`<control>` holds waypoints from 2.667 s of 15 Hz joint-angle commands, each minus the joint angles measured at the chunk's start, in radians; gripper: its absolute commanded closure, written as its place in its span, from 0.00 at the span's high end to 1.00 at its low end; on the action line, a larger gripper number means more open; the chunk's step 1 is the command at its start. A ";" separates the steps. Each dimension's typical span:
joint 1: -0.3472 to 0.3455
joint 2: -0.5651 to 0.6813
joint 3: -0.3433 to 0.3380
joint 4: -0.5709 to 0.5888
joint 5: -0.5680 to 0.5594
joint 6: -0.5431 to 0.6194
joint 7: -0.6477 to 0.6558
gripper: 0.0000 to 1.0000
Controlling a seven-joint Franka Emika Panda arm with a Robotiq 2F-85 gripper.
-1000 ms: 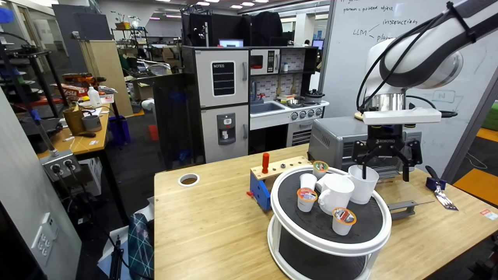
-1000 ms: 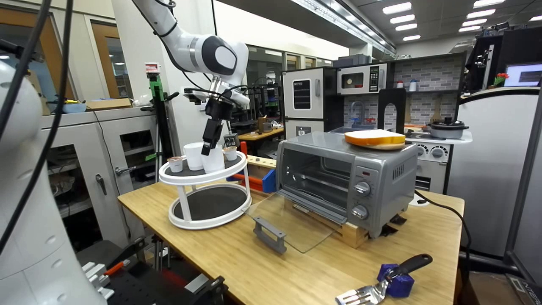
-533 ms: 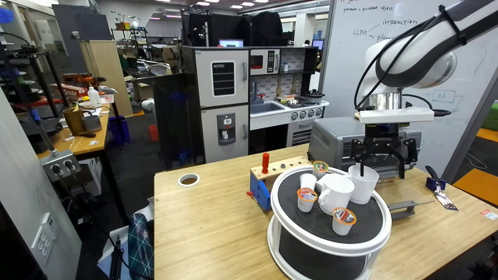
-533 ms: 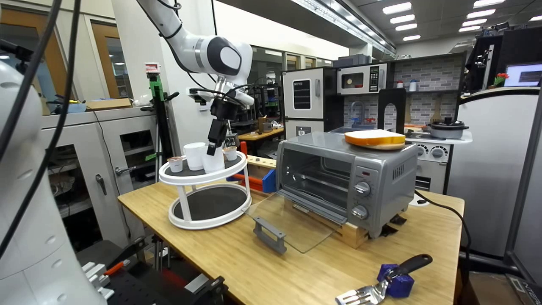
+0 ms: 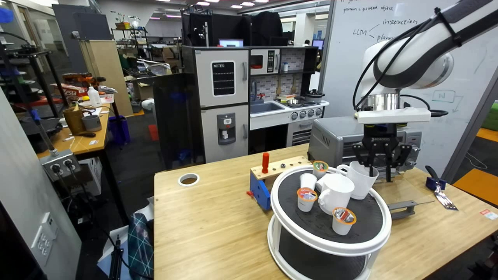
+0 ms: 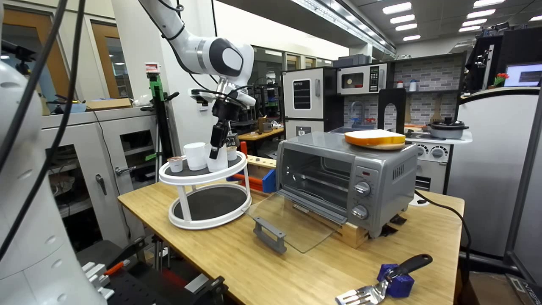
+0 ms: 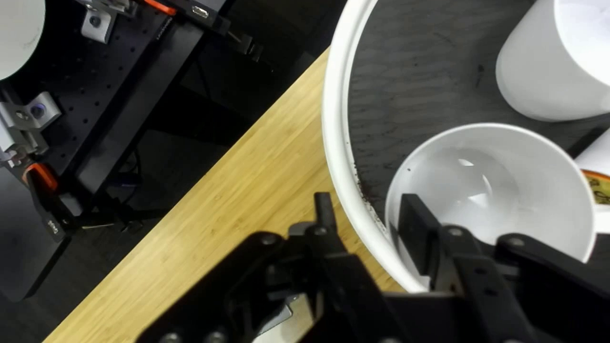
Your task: Open the oven door, place the mug on the right inside the oven
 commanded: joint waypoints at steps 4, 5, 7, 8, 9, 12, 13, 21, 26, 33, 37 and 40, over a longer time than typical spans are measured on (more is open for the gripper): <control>0.001 0.011 -0.005 0.030 -0.006 -0.029 0.003 0.00; 0.001 0.005 -0.005 0.029 -0.006 -0.030 0.002 0.00; 0.000 -0.002 -0.006 0.032 -0.004 -0.034 0.002 0.01; -0.001 -0.006 -0.007 0.030 -0.004 -0.033 0.003 0.00; -0.001 -0.010 -0.007 0.027 -0.004 -0.032 0.003 0.00; -0.003 -0.024 -0.010 0.018 -0.005 -0.027 0.008 0.01; -0.004 -0.028 -0.011 0.017 -0.005 -0.025 0.009 0.01; -0.017 -0.064 -0.037 0.002 -0.010 -0.010 0.017 0.01; -0.031 -0.074 -0.067 -0.017 -0.072 0.026 0.081 0.01; -0.101 -0.100 -0.145 -0.045 -0.267 0.090 0.273 0.01; -0.105 -0.089 -0.150 -0.044 -0.399 0.093 0.388 0.01; -0.089 -0.081 -0.141 -0.038 -0.582 0.104 0.507 0.01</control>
